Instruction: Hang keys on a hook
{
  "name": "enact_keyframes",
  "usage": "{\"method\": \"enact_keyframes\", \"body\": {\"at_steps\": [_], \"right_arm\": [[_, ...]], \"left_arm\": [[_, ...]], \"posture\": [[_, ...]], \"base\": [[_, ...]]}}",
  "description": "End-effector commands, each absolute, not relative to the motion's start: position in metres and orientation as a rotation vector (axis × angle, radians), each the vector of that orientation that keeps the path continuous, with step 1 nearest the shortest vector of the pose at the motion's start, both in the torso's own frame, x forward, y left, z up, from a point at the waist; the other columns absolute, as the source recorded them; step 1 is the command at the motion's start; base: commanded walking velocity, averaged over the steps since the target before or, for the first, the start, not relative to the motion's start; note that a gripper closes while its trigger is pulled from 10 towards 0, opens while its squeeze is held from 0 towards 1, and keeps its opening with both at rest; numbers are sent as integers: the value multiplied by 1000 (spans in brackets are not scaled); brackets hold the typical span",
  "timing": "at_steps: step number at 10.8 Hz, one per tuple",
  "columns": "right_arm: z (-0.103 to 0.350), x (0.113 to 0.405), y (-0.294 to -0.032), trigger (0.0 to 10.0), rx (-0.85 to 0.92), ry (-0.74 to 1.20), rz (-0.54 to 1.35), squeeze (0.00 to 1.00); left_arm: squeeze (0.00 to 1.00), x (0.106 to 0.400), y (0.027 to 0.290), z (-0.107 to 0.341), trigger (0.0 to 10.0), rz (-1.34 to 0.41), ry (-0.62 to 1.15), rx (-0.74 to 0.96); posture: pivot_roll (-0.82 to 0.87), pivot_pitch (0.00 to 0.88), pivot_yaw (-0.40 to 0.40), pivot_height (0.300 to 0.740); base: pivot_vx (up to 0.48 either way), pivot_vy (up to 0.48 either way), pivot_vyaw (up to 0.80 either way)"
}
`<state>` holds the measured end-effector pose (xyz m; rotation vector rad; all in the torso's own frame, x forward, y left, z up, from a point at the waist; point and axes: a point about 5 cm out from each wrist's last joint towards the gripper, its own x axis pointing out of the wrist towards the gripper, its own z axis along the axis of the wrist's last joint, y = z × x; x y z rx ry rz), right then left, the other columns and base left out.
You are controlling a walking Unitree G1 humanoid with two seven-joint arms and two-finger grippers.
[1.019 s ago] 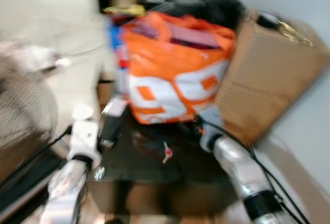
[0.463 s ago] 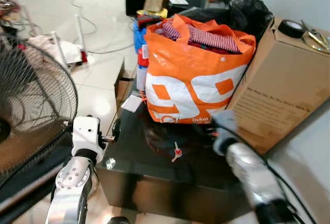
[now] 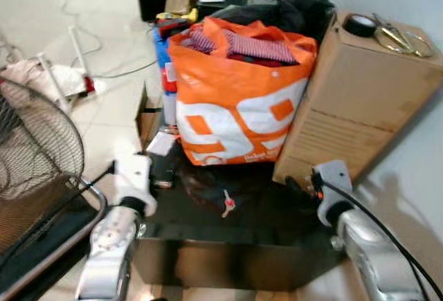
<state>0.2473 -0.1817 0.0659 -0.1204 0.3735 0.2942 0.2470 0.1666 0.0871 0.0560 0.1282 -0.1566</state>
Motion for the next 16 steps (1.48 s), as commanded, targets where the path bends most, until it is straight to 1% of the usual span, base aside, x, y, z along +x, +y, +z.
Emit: {"method": "enact_keyframes", "body": {"at_steps": [1,3,4,6,8,9,10,11,12,13,14,15,16], "right_arm": [[71,250,-173,10000,-118,356,352,0],[72,254,-165,10000,-121,346,408,0],[72,257,-162,10000,-114,351,419,0],[70,263,-158,10000,-143,366,443,0],[63,268,-163,10000,-179,432,386,0],[61,269,-162,10000,-183,440,390,0],[61,271,-160,10000,-177,445,398,776],[58,272,-153,10000,-183,477,443,1000],[51,270,-149,10000,-193,546,490,1000],[47,270,-148,10000,-186,578,502,1000],[35,267,-148,10000,-179,654,507,1000],[29,266,-147,10000,-187,685,515,1000],[23,261,-145,10000,-149,697,498,1000]], "left_arm": [[0,245,170,92,10000,-150,110,63],[0,241,175,94,10000,-143,105,77],[0,239,176,95,10000,-150,108,93],[0,236,179,91,10000,-167,150,132],[0,231,181,87,10000,-204,186,172],[0,231,183,88,10000,-205,190,161],[0,231,184,88,10000,-207,192,156],[0,231,185,86,10000,-226,212,146],[0,230,185,82,10000,-245,235,144],[0,229,184,81,10000,-261,241,149],[0,228,182,80,10000,-301,253,176],[0,230,181,79,10000,-314,255,191],[0,234,177,79,10000,-348,250,195]], "posture": [[-17,0,-80,740],[5,0,-87,740],[26,0,-96,740],[45,0,-108,740],[56,0,-120,740],[58,0,-124,740],[59,0,-127,740],[59,0,-131,740],[65,0,-141,740],[68,0,-149,740],[72,0,-154,740],[68,0,-149,740],[31,0,-114,740]], "base": [[446,0,800],[461,0,800],[368,0,0],[0,0,0],[0,0,0],[0,0,0],[0,0,0],[0,0,0],[0,0,0],[0,0,0],[0,0,0],[0,0,0],[0,0,0]]}}
